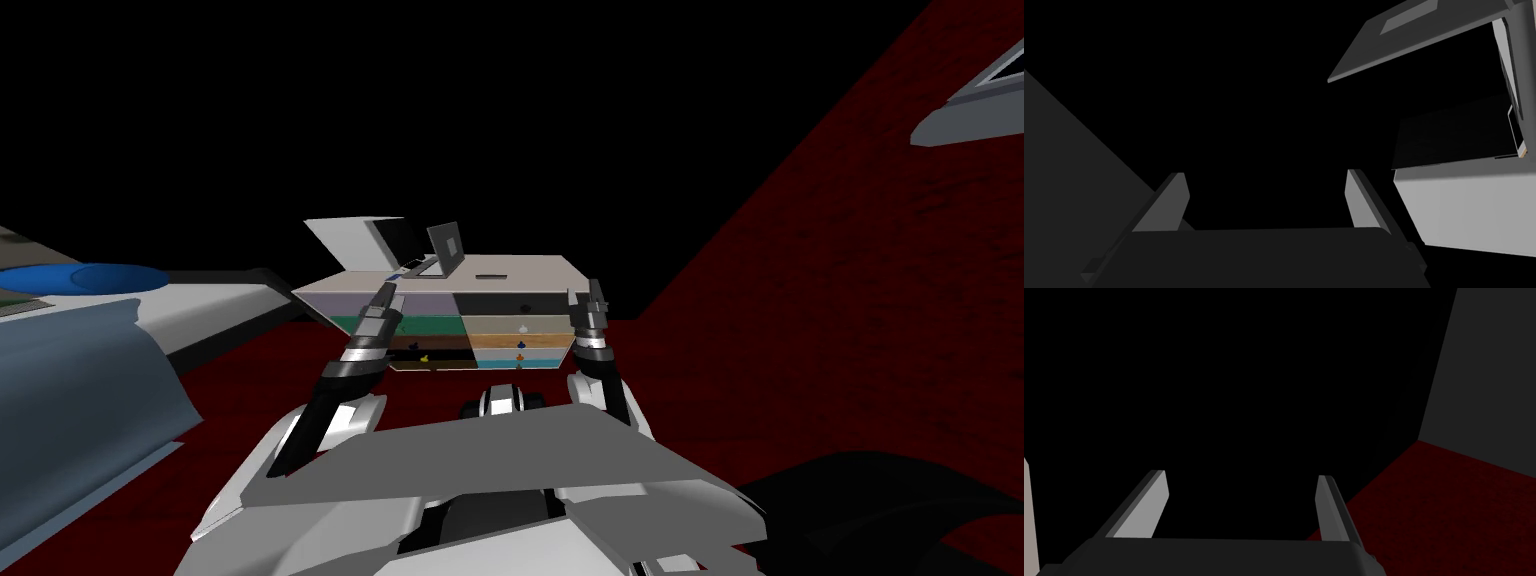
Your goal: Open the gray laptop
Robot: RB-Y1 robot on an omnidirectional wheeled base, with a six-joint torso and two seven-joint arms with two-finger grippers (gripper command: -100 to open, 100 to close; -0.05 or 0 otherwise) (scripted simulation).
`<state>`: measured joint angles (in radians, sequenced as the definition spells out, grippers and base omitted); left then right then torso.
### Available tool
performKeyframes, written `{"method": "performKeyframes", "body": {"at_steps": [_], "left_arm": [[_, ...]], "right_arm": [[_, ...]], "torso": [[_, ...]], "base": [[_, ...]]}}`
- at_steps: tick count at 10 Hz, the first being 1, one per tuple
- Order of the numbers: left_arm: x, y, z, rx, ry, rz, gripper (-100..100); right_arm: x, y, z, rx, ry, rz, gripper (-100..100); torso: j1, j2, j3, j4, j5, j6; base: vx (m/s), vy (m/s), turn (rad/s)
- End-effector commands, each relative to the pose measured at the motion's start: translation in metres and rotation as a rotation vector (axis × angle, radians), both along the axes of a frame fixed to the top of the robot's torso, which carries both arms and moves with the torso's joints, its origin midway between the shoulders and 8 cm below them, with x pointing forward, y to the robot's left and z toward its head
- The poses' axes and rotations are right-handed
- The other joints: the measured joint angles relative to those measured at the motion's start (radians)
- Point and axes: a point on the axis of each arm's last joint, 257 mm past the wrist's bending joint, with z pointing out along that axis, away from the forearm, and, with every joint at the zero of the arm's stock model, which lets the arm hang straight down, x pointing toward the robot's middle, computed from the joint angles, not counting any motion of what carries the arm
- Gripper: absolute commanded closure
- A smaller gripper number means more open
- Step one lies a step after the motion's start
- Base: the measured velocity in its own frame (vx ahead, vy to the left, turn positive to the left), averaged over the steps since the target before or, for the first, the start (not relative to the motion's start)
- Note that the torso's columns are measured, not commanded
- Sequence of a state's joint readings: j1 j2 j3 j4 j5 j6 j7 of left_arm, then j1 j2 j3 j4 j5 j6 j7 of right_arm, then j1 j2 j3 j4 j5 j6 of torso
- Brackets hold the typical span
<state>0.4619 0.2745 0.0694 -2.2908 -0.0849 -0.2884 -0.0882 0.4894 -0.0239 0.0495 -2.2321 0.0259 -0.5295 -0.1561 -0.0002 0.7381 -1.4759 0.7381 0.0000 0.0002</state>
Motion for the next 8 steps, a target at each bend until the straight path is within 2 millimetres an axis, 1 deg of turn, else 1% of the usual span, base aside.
{"method": "performKeyframes", "body": {"at_steps": [1, 2, 5, 6, 7, 8], "left_arm": [[0.008, 0.01, -0.002, 0.015, 0.042, 0.02, -100], [0.008, 0.01, -0.003, 0.014, 0.048, 0.023, -100], [0.017, 0.024, -0.002, 0.031, 0.09, 0.05, -100], [0.019, 0.025, -0.005, 0.029, 0.103, 0.056, -100], [0.022, 0.031, -0.003, 0.038, 0.118, 0.069, -100], [0.023, 0.033, -0.006, 0.036, 0.131, 0.075, -100]], "right_arm": [[0.0, 0.0, 0.0, 0.0, 0.0, 0.0, 0], [0.0, 0.0, 0.0, 0.0, 0.0, 0.0, 0], [0.0, 0.0, 0.0, 0.0, 0.0, 0.0, 0], [0.0, 0.0, 0.0, 0.0, 0.0, 0.0, 0], [0.0, 0.0, 0.0, 0.0, 0.0, 0.0, 0], [0.0, 0.0, 0.0, 0.0, 0.0, 0.0, 0]], "torso": [[0.0, 0.0, 0.0, 0.0, 0.0, 0.0], [0.0, 0.0, 0.0, 0.0, 0.0, 0.0], [0.0, 0.0, 0.0, 0.0, 0.0, 0.0], [0.0, 0.0, 0.0, 0.0, 0.0, 0.0], [0.0, 0.0, 0.0, 0.0, 0.0, 0.0], [0.0, 0.0, 0.0, 0.0, 0.0, 0.0]], "base": [[0.025, -0.006, -0.084], [0.022, -0.003, -0.045], [0.027, -0.008, -0.073], [0.025, -0.004, -0.048], [0.028, -0.006, -0.084], [0.025, -0.005, -0.057]]}}
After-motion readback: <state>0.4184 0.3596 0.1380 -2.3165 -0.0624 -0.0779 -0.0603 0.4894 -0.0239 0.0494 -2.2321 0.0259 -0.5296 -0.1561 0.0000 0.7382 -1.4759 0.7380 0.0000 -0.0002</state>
